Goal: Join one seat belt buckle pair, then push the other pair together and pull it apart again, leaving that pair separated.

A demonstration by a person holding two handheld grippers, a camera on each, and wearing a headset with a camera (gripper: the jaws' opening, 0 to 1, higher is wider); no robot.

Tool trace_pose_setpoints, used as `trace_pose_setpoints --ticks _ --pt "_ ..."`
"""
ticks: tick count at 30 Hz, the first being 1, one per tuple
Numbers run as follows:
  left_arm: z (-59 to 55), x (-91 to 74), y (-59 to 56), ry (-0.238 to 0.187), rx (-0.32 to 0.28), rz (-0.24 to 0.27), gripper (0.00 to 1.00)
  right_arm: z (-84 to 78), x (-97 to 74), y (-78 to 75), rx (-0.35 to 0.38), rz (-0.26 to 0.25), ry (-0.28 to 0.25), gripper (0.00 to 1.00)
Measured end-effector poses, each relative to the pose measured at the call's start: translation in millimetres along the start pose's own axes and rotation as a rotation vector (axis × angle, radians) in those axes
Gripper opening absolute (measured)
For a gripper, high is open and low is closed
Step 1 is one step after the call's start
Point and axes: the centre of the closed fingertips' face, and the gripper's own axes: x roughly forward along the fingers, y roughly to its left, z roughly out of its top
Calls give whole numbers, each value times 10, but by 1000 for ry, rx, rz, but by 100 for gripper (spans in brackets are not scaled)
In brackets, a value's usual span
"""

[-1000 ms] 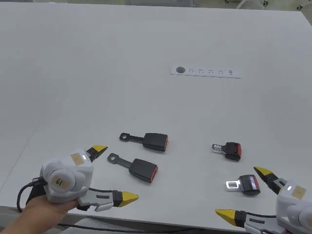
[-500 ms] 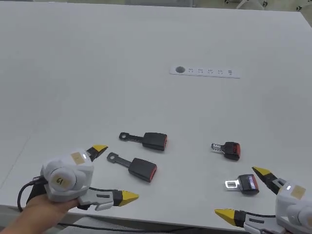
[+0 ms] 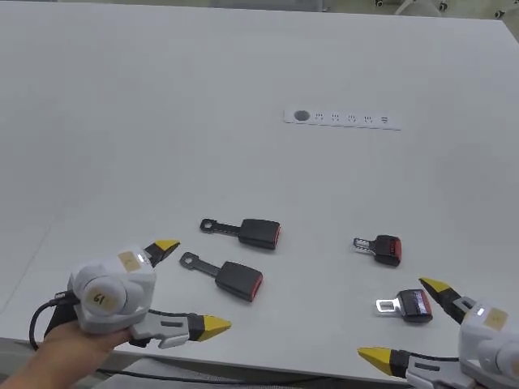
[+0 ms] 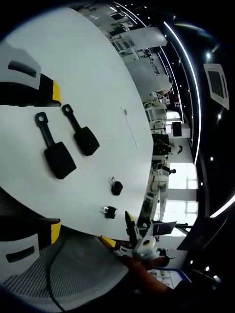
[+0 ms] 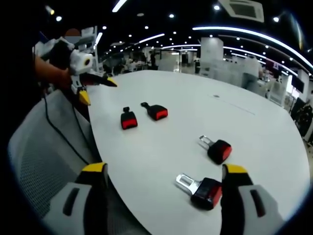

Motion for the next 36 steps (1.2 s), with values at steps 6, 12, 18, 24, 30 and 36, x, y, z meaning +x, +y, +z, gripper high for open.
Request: trace_pose_setpoints --ticks 6,12,18,24,30,36 --pt "-9 -10 2 2 2 -1 96 -6 4 21 0 7 3 98" --pt "-14 -27 21 0 1 5 96 -10 8 24 2 11 6 98" --pt "-20 -23 13 0 -2 3 96 -1 2 10 2 8 5 98" --pt "-9 -15 11 0 0 3 96 20 5 -8 3 3 -1 98" --pt "1 -7 11 -1 1 4 96 20 -1 -1 5 4 -2 97" --pt "1 6 11 0 2 5 96 -10 -19 -13 4 6 4 97"
